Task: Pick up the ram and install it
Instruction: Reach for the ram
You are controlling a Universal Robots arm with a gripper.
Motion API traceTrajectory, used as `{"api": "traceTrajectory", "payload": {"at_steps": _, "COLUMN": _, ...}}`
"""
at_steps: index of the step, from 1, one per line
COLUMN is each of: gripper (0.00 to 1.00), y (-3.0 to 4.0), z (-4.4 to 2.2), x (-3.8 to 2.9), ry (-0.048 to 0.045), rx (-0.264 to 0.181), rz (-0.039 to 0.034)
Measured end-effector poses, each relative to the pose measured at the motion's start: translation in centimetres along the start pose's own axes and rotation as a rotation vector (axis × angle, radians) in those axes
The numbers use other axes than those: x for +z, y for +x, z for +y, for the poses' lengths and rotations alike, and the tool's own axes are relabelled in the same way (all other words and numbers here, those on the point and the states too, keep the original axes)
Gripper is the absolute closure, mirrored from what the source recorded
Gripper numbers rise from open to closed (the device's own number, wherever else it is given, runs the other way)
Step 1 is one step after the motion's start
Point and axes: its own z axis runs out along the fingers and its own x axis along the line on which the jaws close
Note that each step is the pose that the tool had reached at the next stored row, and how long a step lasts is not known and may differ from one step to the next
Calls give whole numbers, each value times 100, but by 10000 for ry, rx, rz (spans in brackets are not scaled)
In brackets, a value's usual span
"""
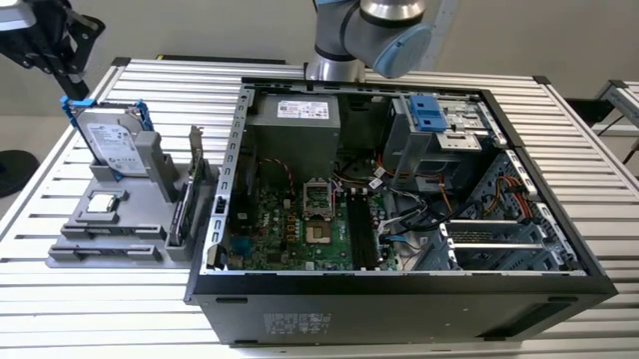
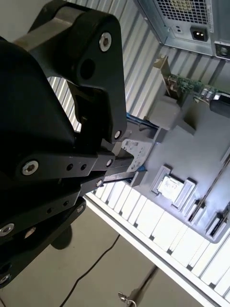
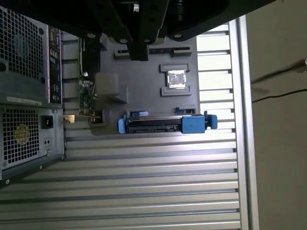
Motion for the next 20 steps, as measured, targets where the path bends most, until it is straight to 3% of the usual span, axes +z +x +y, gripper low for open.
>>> {"api": "traceTrajectory", "payload": {"at_steps": 8, "gripper": 100, "y": 16, "z": -14, "x": 0, "ry": -1, "rx": 0, "rz": -1}}
{"api": "traceTrajectory", "payload": {"at_steps": 20, "gripper": 100, "y": 4, "z": -165, "x": -7, "ry": 0, "rx": 0, "rz": 0}}
